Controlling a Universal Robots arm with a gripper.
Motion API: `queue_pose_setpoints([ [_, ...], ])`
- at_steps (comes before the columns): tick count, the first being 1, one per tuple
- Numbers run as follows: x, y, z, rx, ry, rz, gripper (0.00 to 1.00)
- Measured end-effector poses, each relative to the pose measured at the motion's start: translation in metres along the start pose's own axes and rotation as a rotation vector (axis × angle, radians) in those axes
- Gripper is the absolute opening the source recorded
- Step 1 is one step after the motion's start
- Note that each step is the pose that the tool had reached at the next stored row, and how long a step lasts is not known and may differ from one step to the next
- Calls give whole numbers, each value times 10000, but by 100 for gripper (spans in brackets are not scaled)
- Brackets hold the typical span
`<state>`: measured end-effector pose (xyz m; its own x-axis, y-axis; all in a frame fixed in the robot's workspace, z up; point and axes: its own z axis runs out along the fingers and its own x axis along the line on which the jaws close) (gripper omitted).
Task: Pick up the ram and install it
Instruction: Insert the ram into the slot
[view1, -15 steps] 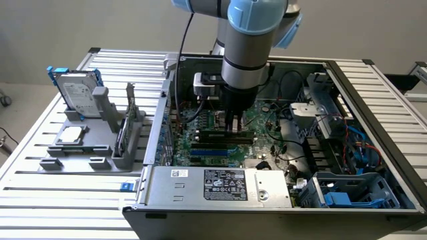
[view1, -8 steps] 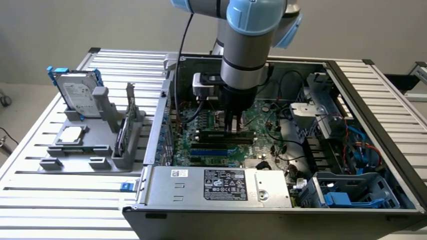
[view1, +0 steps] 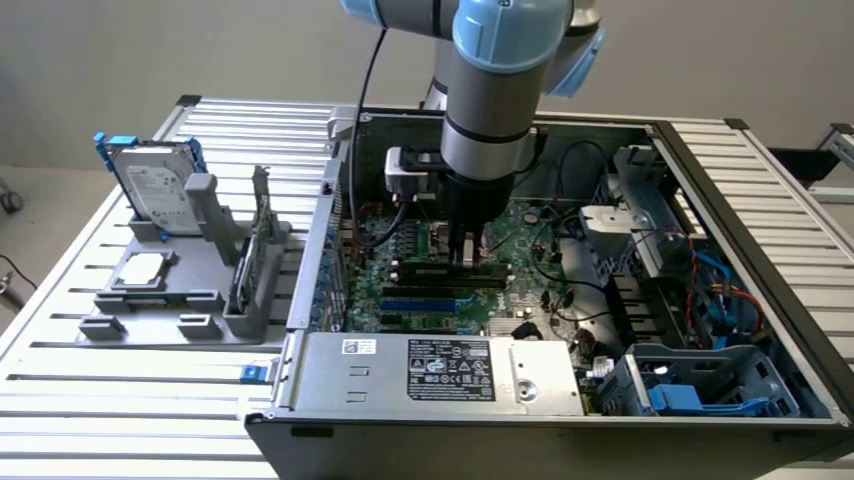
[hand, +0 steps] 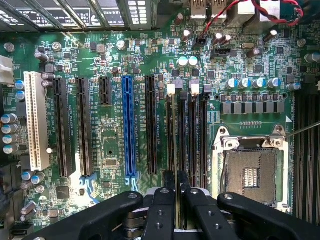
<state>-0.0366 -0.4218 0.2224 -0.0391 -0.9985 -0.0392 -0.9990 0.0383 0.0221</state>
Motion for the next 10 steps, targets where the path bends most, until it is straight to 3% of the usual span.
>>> queue_pose_setpoints([
  [10, -1, 0, 22, 5, 2, 0, 15],
])
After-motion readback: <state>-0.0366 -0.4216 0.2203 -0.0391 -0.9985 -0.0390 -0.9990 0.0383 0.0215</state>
